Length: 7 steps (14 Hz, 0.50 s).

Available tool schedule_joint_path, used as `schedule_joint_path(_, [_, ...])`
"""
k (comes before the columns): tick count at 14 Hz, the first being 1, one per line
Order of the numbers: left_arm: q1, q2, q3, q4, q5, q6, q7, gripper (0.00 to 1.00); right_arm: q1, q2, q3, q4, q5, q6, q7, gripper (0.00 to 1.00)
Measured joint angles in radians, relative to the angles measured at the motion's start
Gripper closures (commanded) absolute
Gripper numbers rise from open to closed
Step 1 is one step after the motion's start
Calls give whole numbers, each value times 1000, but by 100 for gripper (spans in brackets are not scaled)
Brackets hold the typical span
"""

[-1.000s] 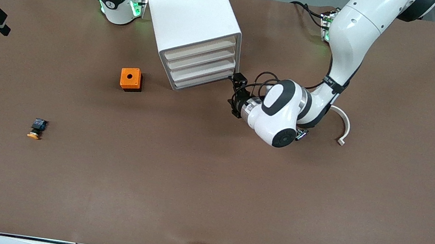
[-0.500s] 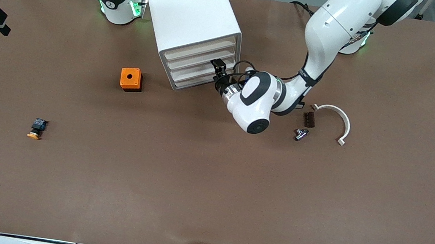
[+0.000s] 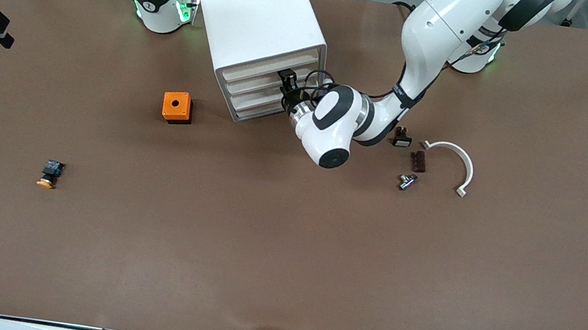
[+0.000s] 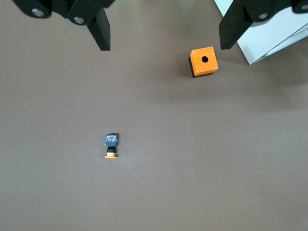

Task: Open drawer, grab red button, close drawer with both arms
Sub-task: 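Grasp the drawer front with the left gripper and pull it open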

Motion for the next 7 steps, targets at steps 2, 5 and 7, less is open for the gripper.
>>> schedule_joint_path(2, [-4, 0, 0, 0, 0, 0, -1, 100, 0, 0, -3, 0, 0, 1, 0, 0])
schedule_joint_path(5, [4, 0, 2, 6, -13, -33, -14, 100, 0, 0, -5, 0, 0, 4, 0, 0])
schedule_joint_path(7, [22, 0, 5, 6, -13, -36, -15, 100, 0, 1, -6, 0, 0, 8, 0, 0])
